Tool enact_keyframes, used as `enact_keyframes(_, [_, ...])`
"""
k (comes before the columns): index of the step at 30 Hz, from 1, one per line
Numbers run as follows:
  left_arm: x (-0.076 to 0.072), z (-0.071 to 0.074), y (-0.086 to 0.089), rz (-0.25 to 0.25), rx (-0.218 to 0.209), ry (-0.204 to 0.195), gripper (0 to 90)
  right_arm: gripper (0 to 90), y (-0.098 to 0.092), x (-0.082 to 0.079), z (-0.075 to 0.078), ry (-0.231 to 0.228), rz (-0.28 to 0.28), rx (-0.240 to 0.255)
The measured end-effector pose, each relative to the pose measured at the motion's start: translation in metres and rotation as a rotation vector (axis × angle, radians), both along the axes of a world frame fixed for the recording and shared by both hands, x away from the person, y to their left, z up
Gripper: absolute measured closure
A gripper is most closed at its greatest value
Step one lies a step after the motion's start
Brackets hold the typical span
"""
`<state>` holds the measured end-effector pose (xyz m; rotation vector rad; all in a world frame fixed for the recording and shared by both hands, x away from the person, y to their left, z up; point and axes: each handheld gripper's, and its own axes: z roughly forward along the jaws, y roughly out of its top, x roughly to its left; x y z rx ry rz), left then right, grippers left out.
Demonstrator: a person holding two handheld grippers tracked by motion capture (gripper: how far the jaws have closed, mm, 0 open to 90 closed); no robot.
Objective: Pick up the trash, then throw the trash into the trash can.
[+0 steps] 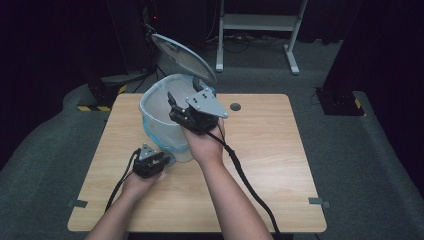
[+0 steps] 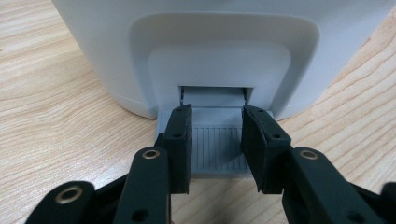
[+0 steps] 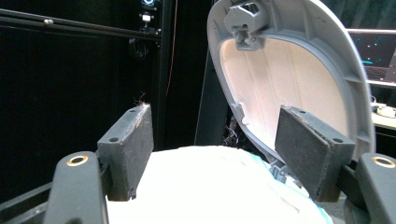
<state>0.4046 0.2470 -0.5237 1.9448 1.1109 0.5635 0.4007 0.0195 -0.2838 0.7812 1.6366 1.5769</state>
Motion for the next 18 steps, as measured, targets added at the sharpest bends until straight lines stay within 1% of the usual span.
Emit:
enact_keyframes(4, [0.0,0.0,0.0,0.0,0.0,0.001,63.4,27.9,-0.006,-0.005,-0.005,-0.002,-0.003,-0.002])
enact_keyframes(5, [0.0,0.0,0.0,0.0,0.0,0.0,63.4,27.9,-0.011,-0.008,-0.01,-0.001,-0.01,-0.013])
enact_keyframes(6, [0.0,0.0,0.0,0.0,0.0,0.0,63.4,27.9,-0.011,-0.008,-0.01,-0.001,-0.01,-0.013])
enact_keyframes(9, [0.0,0.0,0.0,-0.001,0.001,-0.001,63.5,27.9,-0.022,-0.012,-0.018,0.012,-0.025,-0.017])
enact_keyframes(14, [0.0,0.0,0.0,-0.003,-0.002,0.002,63.4,27.8,-0.034,-0.015,-0.023,0.015,-0.044,-0.026])
enact_keyframes(16, [0.0,0.0,0.0,-0.001,0.0,-0.001,63.5,27.8,-0.043,-0.017,-0.028,0.026,-0.058,-0.023])
enact_keyframes(17, [0.0,0.0,0.0,-0.001,-0.001,0.001,63.5,27.8,-0.043,-0.017,-0.028,0.026,-0.058,-0.023])
enact_keyframes(18, [0.0,0.0,0.0,-0.002,0.0,0.001,63.4,27.8,-0.049,-0.019,-0.032,0.038,-0.066,-0.025])
